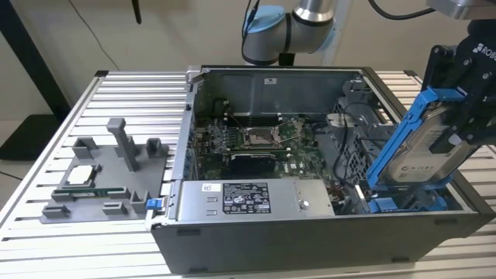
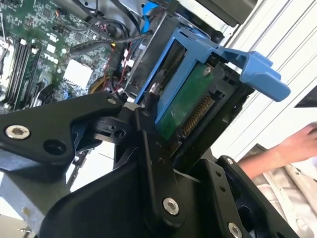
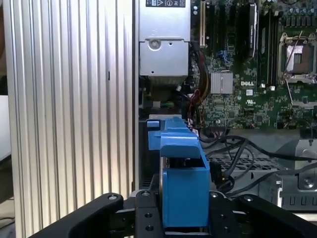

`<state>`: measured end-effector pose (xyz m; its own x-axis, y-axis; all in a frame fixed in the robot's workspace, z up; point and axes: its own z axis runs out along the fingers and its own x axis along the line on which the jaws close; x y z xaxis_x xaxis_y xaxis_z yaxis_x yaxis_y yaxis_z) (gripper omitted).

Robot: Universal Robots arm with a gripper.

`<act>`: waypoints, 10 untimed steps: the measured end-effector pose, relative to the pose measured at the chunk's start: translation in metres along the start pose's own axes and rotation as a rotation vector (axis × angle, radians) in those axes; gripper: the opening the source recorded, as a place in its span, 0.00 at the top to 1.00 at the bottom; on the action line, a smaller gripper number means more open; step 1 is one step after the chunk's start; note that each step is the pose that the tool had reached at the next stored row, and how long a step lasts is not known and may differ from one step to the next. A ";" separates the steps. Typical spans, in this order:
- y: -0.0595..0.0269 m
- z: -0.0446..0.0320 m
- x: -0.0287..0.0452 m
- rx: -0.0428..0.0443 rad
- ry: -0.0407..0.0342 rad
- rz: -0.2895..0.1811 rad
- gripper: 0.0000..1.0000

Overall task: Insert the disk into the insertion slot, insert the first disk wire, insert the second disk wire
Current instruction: 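Insert the disk into the insertion slot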

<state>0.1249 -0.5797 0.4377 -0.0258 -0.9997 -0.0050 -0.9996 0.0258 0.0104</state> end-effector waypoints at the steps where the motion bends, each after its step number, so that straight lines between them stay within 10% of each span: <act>1: 0.0000 0.0013 -0.0003 0.0011 -0.0006 0.000 1.00; 10: -0.0002 0.0144 -0.0008 0.0065 -0.0049 0.002 1.00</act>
<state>0.1250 -0.5788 0.4232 -0.0276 -0.9996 -0.0100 -0.9996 0.0276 0.0039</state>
